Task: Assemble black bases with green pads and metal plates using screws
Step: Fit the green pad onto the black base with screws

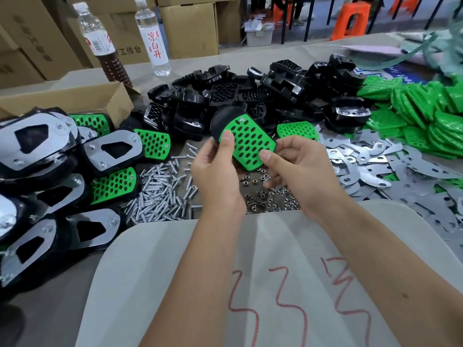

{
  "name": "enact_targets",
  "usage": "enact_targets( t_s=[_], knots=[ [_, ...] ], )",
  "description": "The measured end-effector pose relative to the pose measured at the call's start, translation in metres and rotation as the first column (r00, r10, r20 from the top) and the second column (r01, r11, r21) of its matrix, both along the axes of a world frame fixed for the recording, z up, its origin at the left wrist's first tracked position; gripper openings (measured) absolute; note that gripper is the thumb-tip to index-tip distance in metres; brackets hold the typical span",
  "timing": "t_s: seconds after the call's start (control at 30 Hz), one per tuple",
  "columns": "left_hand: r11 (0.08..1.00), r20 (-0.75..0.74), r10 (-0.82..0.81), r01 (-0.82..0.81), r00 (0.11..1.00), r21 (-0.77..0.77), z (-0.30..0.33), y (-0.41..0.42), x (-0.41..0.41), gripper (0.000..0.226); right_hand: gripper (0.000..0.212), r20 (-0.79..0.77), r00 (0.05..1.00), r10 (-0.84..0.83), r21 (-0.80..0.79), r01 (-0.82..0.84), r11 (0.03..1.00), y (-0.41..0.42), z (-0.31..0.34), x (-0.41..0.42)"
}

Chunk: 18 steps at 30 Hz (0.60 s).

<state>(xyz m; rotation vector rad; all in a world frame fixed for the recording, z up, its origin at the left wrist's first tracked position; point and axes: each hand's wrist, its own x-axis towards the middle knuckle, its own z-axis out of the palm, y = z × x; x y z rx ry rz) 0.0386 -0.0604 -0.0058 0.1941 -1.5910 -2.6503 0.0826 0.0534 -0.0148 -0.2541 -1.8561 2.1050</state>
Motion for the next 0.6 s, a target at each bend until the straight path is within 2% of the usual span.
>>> enact_targets(
  t_s=[0.1, 0.17, 0.2, 0.27, 0.37, 0.43, 0.53, 0.6],
  knots=[
    [0.990, 0.000, -0.028, 0.028, 1.000, -0.139, -0.002, -0.001, 0.000, 0.020, 0.014, -0.027, 0.996, -0.082, 0.056, 0.084, 0.995, 0.000, 0.000, 0.001],
    [0.983, 0.036, -0.074, 0.079, 0.997, -0.163, -0.001, 0.000, 0.002, 0.020, 0.019, -0.064, 0.987, -0.149, 0.179, 0.158, 0.971, 0.000, -0.001, 0.001],
    [0.984, 0.064, -0.118, 0.125, 0.991, -0.126, 0.001, 0.001, 0.004, 0.019, 0.022, -0.104, 0.976, -0.193, 0.307, 0.216, 0.927, 0.001, -0.002, 0.000],
    [0.976, 0.106, -0.212, 0.215, 0.972, -0.019, 0.006, 0.006, 0.009, 0.028, 0.026, -0.222, 0.947, -0.234, 0.567, 0.320, 0.759, 0.001, -0.002, 0.000],
    [0.951, 0.133, -0.308, 0.304, 0.942, 0.048, 0.012, 0.008, 0.012, 0.054, 0.030, -0.346, 0.930, -0.124, 0.770, 0.358, 0.528, 0.001, 0.000, 0.004],
    [0.941, 0.146, -0.337, 0.334, 0.930, 0.044, 0.013, 0.007, 0.011, 0.047, 0.028, -0.365, 0.930, -0.045, 0.839, 0.349, 0.417, 0.001, 0.002, 0.006],
    [0.945, 0.158, -0.328, 0.322, 0.931, 0.063, 0.010, 0.004, 0.006, 0.014, 0.028, -0.340, 0.940, 0.027, 0.875, 0.306, 0.377, 0.003, 0.006, 0.010],
    [0.950, 0.182, -0.313, 0.302, 0.932, 0.082, 0.010, 0.005, 0.006, 0.020, 0.030, -0.275, 0.959, 0.072, 0.895, 0.228, 0.384, 0.007, 0.010, 0.013]
  ],
)
